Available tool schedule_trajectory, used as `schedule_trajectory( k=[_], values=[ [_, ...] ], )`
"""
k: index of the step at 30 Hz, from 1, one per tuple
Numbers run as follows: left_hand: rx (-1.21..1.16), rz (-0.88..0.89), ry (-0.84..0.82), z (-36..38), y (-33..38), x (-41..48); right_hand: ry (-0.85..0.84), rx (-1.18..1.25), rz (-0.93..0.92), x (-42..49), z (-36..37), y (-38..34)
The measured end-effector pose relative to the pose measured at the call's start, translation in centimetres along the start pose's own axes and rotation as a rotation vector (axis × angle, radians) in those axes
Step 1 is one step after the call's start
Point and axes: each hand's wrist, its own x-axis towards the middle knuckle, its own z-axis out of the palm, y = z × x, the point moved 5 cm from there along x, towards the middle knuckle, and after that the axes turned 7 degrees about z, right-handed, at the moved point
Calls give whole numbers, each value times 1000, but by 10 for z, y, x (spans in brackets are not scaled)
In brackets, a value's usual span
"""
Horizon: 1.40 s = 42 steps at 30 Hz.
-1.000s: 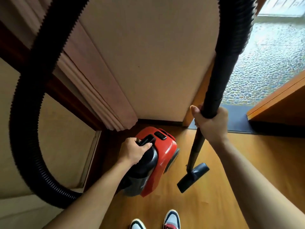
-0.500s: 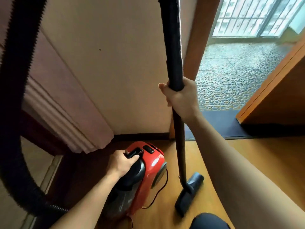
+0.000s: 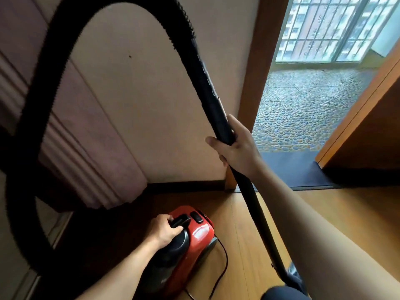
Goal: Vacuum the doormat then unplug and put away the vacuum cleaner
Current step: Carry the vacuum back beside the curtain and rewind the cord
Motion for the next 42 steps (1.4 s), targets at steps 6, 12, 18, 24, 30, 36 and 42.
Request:
schedule_trajectory(
  k=[6,12,18,24,30,36,42],
  values=[
    [92,89,-87,7,-8,19,70,-81,-38,4,8,0],
    [148,203,-105,12,-14,25,92,-112,-79,3,17,1],
    [123,338,54,0,-24,11,86,-129,-102,0,24,-1],
    [-148,334,250,-13,-28,-26,111,-102,-119,7,29,-24],
    [-387,279,313,-44,-4,-37,118,-104,-137,13,43,-43],
    [-510,426,187,-103,83,-31,108,-70,-166,14,63,-62],
    [-526,634,180,-108,137,-30,107,-13,-169,9,81,-78]
  ],
)
